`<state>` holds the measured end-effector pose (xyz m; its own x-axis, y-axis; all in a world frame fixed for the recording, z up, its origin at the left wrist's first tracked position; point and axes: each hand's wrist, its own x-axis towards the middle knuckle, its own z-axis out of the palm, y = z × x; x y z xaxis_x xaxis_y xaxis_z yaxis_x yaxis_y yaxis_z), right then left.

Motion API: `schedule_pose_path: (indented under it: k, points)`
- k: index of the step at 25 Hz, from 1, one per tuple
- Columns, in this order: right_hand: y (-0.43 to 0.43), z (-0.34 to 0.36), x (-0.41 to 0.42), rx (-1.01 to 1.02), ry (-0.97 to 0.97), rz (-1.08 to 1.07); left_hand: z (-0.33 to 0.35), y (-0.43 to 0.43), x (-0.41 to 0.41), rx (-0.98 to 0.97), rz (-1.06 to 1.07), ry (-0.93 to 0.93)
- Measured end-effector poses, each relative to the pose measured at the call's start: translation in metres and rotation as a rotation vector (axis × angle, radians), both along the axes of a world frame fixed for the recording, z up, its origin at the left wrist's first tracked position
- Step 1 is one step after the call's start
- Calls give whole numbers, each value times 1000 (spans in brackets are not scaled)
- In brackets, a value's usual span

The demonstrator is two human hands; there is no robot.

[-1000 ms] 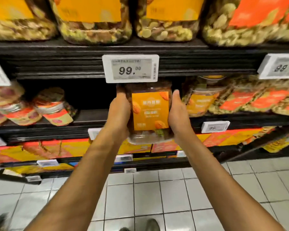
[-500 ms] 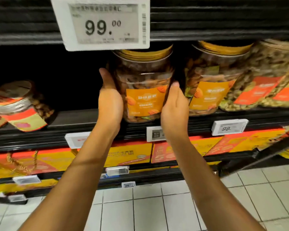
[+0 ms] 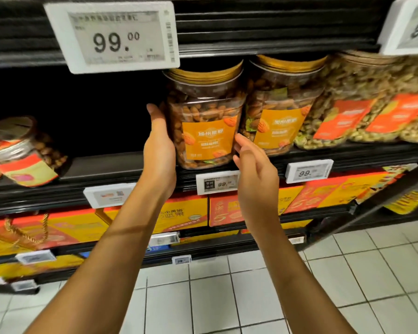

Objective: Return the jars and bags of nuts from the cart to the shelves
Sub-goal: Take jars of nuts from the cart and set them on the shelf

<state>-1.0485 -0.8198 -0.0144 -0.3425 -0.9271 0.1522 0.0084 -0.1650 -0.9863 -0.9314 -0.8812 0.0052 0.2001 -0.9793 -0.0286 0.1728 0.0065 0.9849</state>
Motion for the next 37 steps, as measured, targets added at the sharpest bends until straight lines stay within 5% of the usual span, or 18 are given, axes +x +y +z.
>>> schedule_pose_path:
  k: [8, 15, 27, 33, 37]
  points:
    - [27, 39, 2, 183, 131, 73, 39, 54, 45, 248, 105, -119]
    - [106, 82, 105, 349, 366, 628, 74, 239, 164, 397, 299, 106]
    - [311, 123, 553, 162, 306, 1474, 95, 544, 504, 331, 1110, 229]
    - [359, 154, 733, 36, 292, 1614, 120, 618, 675, 281, 1262, 168]
    - [362, 131, 877, 294, 541, 1590, 104, 617, 789, 372, 1275, 108]
